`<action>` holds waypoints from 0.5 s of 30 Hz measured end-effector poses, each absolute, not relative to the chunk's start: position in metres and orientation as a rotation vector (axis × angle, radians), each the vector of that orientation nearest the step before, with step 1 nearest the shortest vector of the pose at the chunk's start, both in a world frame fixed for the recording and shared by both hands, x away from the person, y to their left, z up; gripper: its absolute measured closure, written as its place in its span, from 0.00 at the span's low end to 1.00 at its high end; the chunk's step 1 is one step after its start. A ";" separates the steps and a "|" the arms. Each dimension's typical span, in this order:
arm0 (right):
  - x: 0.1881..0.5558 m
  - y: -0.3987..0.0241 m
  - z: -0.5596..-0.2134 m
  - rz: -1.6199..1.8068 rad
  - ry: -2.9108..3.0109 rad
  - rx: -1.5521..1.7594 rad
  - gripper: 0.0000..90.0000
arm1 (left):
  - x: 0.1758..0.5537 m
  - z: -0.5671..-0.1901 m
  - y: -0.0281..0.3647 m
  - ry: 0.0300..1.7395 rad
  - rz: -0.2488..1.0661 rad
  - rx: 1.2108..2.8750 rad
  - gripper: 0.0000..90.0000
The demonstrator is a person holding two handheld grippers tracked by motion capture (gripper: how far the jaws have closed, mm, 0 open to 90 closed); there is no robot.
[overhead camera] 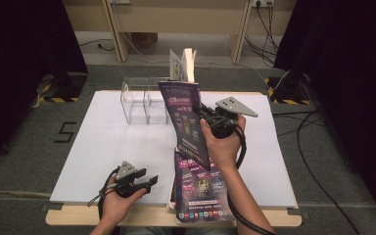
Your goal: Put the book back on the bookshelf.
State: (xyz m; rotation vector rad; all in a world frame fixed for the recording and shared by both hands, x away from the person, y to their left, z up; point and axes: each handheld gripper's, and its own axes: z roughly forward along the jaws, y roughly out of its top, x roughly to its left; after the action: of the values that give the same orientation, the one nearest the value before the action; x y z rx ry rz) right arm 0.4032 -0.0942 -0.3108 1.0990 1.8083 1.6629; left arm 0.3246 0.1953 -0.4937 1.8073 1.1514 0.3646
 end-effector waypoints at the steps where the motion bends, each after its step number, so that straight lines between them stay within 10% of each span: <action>1: 0.402 -0.097 -0.311 1.654 1.808 1.098 0.94 | 0.325 -0.494 0.195 1.152 0.365 1.806 0.45; 15: 0.393 -0.128 -0.320 1.580 1.852 1.155 0.92 | 0.325 -0.494 0.196 1.155 0.366 1.808 0.45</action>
State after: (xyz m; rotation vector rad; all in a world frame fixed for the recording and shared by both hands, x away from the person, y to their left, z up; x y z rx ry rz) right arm 0.3932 -0.1284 -0.3203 1.1546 1.8517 1.5798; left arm 0.3249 0.1957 -0.4937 1.8079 1.1548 0.3661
